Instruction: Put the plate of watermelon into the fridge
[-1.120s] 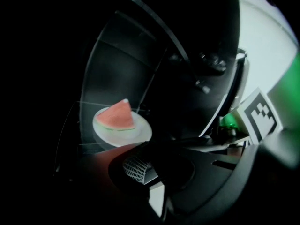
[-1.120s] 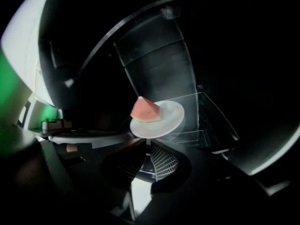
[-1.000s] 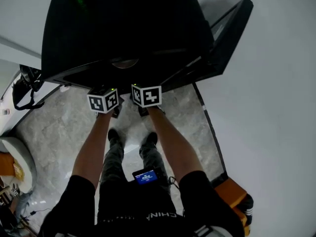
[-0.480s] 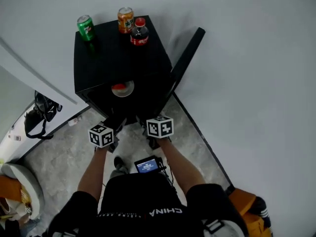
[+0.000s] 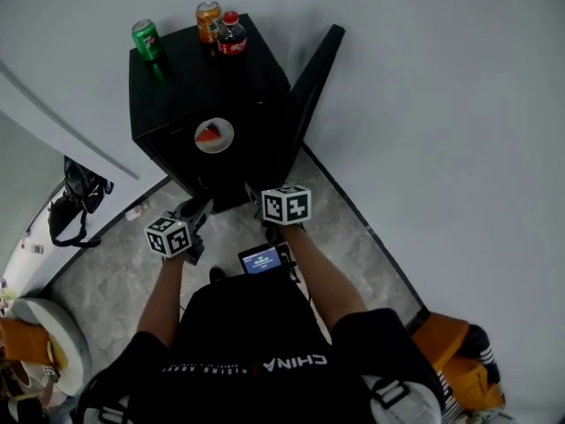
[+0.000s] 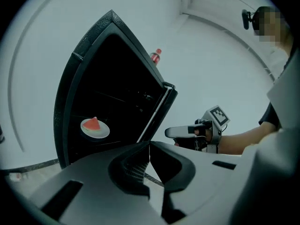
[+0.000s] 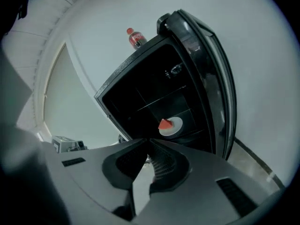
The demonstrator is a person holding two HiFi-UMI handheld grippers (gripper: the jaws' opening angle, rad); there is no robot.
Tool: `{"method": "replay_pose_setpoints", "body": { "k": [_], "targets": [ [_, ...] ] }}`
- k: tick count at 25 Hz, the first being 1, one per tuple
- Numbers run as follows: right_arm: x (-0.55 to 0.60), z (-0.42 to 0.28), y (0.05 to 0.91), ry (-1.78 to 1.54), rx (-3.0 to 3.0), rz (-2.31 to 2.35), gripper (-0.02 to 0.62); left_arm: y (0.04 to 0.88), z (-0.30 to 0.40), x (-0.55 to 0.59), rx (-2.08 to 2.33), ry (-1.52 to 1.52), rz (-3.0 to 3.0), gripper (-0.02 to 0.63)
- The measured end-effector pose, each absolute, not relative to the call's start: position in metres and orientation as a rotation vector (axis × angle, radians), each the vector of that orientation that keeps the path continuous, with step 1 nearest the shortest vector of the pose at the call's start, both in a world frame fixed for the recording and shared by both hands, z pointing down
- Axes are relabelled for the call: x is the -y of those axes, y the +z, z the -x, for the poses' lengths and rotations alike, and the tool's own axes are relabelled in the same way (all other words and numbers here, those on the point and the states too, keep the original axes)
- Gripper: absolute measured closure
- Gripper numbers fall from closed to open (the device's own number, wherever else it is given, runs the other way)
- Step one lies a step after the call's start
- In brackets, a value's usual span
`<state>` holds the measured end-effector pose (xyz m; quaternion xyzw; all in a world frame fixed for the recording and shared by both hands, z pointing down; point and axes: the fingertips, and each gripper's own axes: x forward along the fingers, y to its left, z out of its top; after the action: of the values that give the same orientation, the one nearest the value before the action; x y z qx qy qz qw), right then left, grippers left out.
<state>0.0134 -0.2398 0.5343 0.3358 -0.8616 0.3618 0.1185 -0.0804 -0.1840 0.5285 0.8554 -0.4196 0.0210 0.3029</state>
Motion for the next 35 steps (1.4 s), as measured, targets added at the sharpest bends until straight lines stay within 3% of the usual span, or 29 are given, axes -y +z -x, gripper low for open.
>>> {"method": "replay_pose_setpoints", "body": {
  "k": [17, 35],
  "targets": [
    [0.159, -0.097, 0.575, 1.158, 2.473, -0.841, 0.574, 0.555, 0.002, 0.101, 1.206, 0.095, -2.167, 0.594],
    [-0.015, -0.052, 0.575, 1.089, 2.41, -1.023, 0.574, 0.557, 0.053, -0.078, 0.948, 0.08, -2.256, 0.594]
  ]
}}
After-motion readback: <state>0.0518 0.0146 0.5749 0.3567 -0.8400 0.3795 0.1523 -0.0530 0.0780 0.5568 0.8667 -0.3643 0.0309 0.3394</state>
